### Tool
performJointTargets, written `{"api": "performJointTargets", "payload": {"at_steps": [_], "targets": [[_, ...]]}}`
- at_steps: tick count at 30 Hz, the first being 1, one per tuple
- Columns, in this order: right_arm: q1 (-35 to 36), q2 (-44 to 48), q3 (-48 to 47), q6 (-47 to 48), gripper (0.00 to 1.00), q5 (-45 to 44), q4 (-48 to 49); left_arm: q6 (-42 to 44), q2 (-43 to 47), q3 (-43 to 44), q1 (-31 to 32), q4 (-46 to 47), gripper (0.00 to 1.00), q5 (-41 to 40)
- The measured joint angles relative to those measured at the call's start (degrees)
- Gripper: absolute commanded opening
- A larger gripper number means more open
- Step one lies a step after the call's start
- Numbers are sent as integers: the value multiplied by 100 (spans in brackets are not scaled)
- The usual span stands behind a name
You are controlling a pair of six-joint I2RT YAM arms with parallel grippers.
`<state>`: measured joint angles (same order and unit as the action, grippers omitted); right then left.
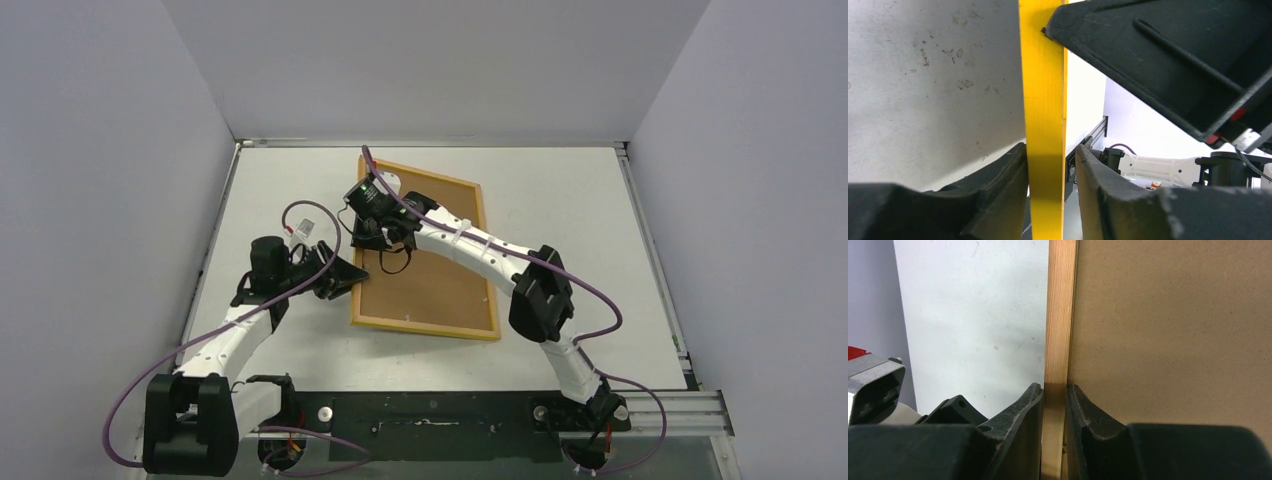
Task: Put the photo into the frame
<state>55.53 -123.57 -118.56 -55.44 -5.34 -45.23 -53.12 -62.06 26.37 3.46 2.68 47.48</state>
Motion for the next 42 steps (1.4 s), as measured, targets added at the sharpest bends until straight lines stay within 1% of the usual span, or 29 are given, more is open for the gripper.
{"api": "performJointTargets", "payload": {"at_steps": [2,4,5,6,7,9,10,11,15,17,19,22,24,26,28,31,34,37,39,42], "targets": [[-20,44,2,-46,0,31,22,70,0,59,28,-63,28,-61],[-35,74,2,-81,0,63,44,136,17,111,50,-142,18,-136],[-42,85,2,-92,0,74,55,170,37,136,57,-186,16,-192],[-44,94,2,-101,0,74,61,201,66,173,61,-271,10,-227],[-46,107,2,-120,5,85,66,247,103,212,66,-358,7,-258],[-48,133,2,-146,24,90,79,365,177,334,74,-601,0,-350],[-48,146,2,-164,33,92,96,437,208,402,81,-726,0,-396],[-50,164,2,-173,38,92,111,546,236,516,92,-918,0,-466],[-111,243,-160,-37,55,103,13,1058,208,1167,107,-1818,0,-671],[-157,317,-306,105,63,66,-59,1381,76,1705,111,-2343,0,-767],[-236,531,-326,229,68,-33,-170,1725,-138,2277,114,-2789,0,-868],[-404,1023,-238,358,70,-262,-278,2245,-459,3042,120,-3429,0,-1038],[-584,1550,-26,393,71,-442,-289,2603,-675,3563,129,-3912,0,-1174],[-761,2002,164,398,74,-581,-260,2957,-887,4089,133,-4389,0,-1272],[-951,2487,407,382,74,-699,-201,3329,-1123,4699,138,-4817,0,-1375],[-1246,3023,660,380,74,-837,-103,3810,-1397,5512,146,-5204,0,-1565],[-1447,3246,704,363,74,-859,-105,4218,-1591,6098,186,-5401,0,-1749],[-1550,3272,706,326,74,-855,-116,4557,-1803,6548,315,-5556,0,-1947],[-1587,3270,748,273,75,-835,-144,4798,-1950,6835,520,-5696,0,-2124],[-1613,3270,857,188,77,-769,-177,5095,-2114,7191,1062,-5779,0,-2570]]}}
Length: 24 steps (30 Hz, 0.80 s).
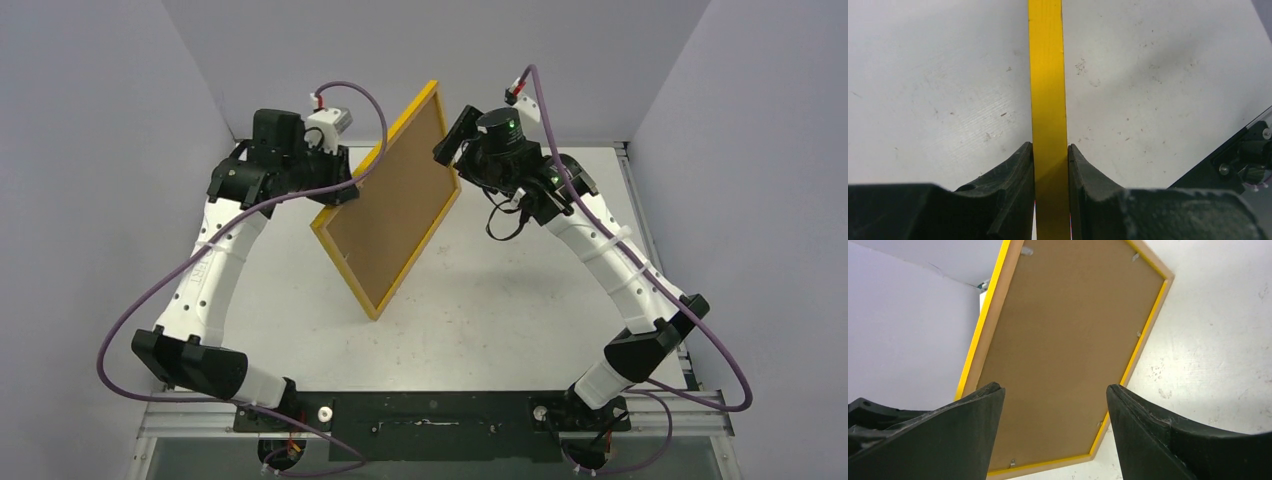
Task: Put the photo into the frame
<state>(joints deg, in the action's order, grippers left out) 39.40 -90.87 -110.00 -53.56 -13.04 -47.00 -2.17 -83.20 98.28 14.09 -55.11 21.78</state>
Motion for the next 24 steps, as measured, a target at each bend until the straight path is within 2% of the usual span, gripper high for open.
{"api": "performJointTargets", "payload": {"at_steps": [7,13,18,24], "targets": [[-39,0,286,-323,82,308,-50,422,-7,210,1156,-4,0,-901],[-149,2,304,-776,82,448,-72,579,94,170,1908,20,0,-1624],[-409,-15,236,-1215,78,688,-293,787,345,-151,2312,251,0,-2017],[-686,-313,-461,-1606,74,1001,-1154,1056,466,-326,2688,372,0,-2354]]}}
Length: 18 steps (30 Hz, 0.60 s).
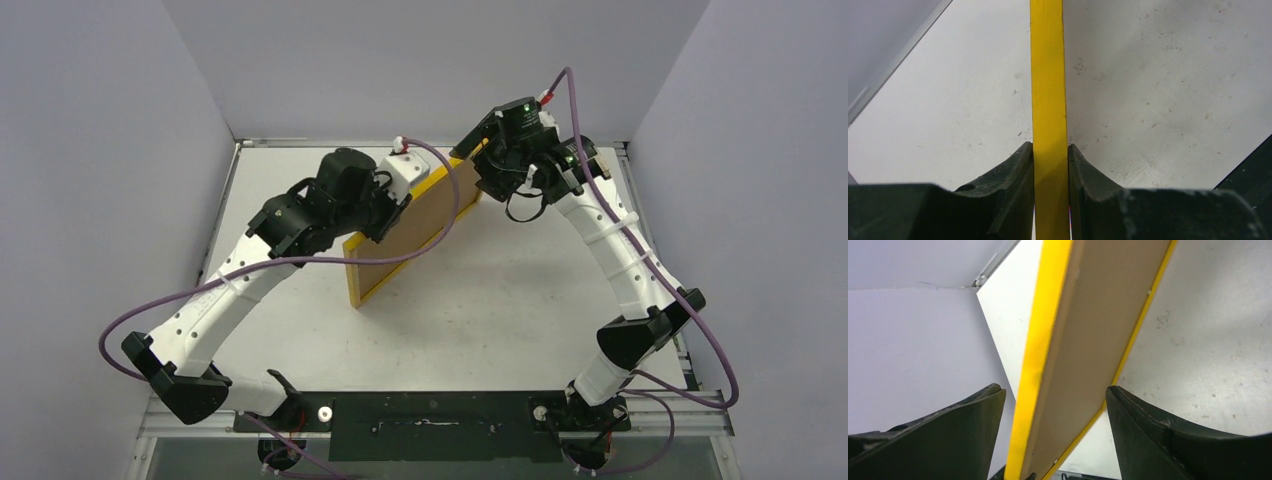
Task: Put the photo into the frame
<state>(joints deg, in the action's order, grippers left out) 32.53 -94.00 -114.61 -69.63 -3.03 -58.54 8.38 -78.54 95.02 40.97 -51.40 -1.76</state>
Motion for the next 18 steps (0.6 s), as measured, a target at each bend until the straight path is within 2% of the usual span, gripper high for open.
{"api": "performJointTargets", "payload": {"at_steps": [6,12,15,18], "targets": [[-70,-68,-179,-236,74,264,-730,586,149,-424,894,227,0,-739],[-55,-81,-92,-431,69,448,-1152,785,149,-546,1150,361,0,-1082],[-9,-28,275,-540,62,463,-1126,826,146,-603,1241,426,0,-1191],[55,26,660,-710,59,476,-960,890,144,-693,1344,455,0,-1281]]}}
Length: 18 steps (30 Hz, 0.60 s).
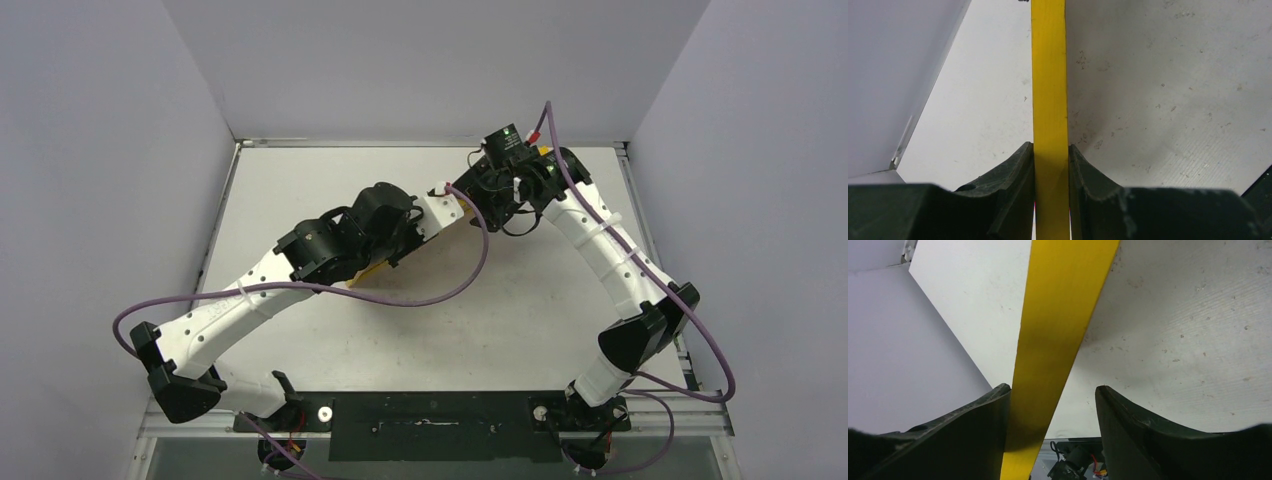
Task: Put the photo into the frame
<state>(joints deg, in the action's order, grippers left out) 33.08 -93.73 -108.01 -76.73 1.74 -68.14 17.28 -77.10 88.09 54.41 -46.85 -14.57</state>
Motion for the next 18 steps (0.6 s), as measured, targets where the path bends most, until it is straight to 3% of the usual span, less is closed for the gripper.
{"api": "performJointTargets", "payload": {"at_steps": [4,7,9,12,18], "targets": [[133,44,319,-203,49,-33,262,61,-15,-44,101,39,0,-83],[195,76,476,-339,33,-46,492,92,-17,-74,111,42,0,-101],[221,90,507,-391,29,-79,608,109,-17,-107,127,50,4,-105],[221,105,522,-566,23,-140,647,101,-17,-151,146,129,19,-111],[216,140,603,-540,16,-186,544,-50,-4,-306,136,409,65,-120]]}}
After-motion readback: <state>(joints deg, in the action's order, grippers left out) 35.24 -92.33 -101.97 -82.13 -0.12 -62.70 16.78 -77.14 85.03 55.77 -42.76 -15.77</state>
